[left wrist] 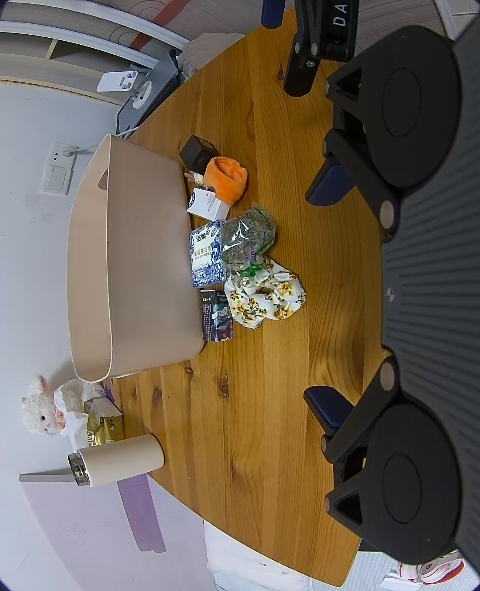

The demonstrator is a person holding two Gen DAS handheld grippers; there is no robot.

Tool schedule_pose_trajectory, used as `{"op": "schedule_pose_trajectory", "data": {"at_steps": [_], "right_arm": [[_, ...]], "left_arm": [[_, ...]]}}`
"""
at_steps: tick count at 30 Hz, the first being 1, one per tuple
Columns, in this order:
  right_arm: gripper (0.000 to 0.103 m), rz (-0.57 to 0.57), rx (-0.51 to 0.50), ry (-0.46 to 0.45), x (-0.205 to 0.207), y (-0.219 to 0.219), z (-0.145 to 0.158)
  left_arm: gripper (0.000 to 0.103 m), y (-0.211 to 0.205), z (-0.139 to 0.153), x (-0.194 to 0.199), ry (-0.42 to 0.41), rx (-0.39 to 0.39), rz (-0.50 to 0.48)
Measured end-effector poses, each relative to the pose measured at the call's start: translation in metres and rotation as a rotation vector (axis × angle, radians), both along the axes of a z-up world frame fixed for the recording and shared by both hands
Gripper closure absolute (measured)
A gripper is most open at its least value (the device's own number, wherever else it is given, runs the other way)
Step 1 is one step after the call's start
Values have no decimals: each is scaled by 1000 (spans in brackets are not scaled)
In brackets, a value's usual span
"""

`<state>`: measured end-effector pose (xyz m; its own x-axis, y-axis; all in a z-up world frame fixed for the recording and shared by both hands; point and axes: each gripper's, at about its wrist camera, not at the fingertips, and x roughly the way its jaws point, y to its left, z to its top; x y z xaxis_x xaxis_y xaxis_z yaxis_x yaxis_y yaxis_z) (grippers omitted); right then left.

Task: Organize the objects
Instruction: 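Move both grippers toward the scattered items in front of the bin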

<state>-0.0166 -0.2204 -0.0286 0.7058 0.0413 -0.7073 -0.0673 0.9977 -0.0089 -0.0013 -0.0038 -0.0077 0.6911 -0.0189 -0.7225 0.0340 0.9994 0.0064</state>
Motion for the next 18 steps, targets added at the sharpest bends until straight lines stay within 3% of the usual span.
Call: {"op": "schedule_pose_trajectory", "data": {"at_steps": [18], "right_arm": [[0,-8,12,7,8,-2,-4]], "left_arm": [[0,10,-5,9,19,-9,6]]}}
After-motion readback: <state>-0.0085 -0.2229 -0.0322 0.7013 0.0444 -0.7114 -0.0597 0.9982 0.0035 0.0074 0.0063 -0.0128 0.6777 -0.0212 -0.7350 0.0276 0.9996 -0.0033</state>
